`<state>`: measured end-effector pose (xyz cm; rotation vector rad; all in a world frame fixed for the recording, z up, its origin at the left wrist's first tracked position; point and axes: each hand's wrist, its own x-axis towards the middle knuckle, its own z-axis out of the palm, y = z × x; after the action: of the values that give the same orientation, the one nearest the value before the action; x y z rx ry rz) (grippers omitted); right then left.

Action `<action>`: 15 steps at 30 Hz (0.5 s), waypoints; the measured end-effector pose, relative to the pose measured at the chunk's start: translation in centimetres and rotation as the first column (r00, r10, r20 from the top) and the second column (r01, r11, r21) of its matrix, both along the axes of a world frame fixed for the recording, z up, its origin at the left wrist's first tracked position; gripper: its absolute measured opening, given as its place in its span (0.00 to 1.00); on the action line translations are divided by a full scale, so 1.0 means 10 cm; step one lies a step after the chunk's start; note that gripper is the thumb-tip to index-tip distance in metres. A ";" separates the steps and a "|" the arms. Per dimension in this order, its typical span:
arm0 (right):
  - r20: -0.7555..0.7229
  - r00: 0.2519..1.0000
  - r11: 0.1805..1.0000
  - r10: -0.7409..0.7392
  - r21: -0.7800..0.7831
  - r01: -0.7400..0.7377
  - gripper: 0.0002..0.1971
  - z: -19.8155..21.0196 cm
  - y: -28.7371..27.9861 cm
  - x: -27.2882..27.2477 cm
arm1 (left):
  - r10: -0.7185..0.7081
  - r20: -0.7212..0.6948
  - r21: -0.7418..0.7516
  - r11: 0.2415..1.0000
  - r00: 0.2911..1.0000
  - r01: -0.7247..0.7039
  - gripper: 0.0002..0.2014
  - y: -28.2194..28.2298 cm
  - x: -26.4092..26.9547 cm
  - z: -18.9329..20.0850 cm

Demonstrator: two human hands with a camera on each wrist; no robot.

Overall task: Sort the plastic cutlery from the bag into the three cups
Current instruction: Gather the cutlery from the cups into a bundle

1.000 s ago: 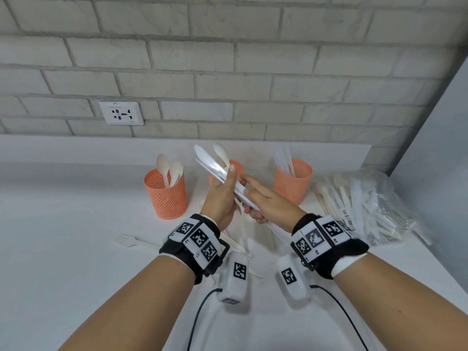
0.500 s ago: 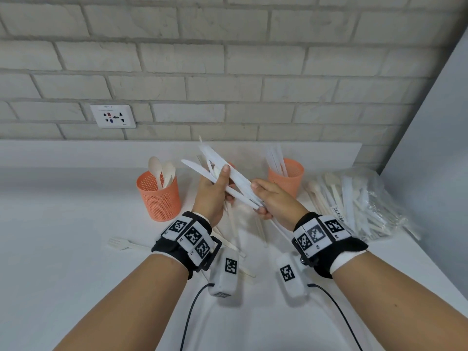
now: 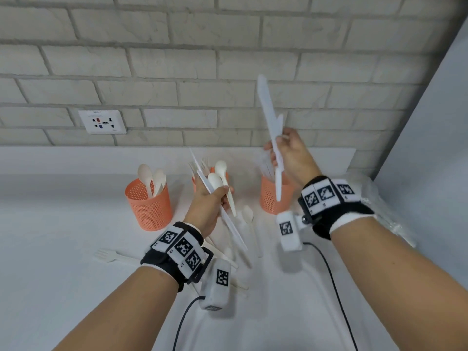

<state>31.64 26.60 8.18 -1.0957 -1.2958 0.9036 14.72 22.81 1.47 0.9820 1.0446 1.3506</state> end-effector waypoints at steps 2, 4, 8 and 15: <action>0.010 0.994 0.988 -0.107 0.114 0.105 0.09 0.12 0.17 0.05 | -0.041 -0.013 -0.007 0.999 0.999 0.041 0.10 0.01 0.01 -0.02; 0.040 0.981 0.967 -0.191 0.177 0.181 0.14 0.13 0.34 0.10 | -0.083 -0.035 -0.030 0.996 0.996 0.082 0.06 0.00 0.02 -0.02; 0.107 0.954 0.948 -0.279 0.190 0.255 0.21 0.00 0.58 0.16 | -0.108 -0.046 -0.058 0.993 0.993 0.105 0.10 0.00 0.07 -0.03; 0.229 0.955 0.979 -0.189 -0.027 0.200 0.17 -0.50 0.79 0.19 | -0.142 -0.003 -0.074 0.987 0.990 0.142 0.06 0.05 0.06 -0.03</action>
<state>33.53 34.46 3.23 -1.3712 -1.3263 0.6818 15.32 23.28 1.20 0.9884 1.0045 1.1844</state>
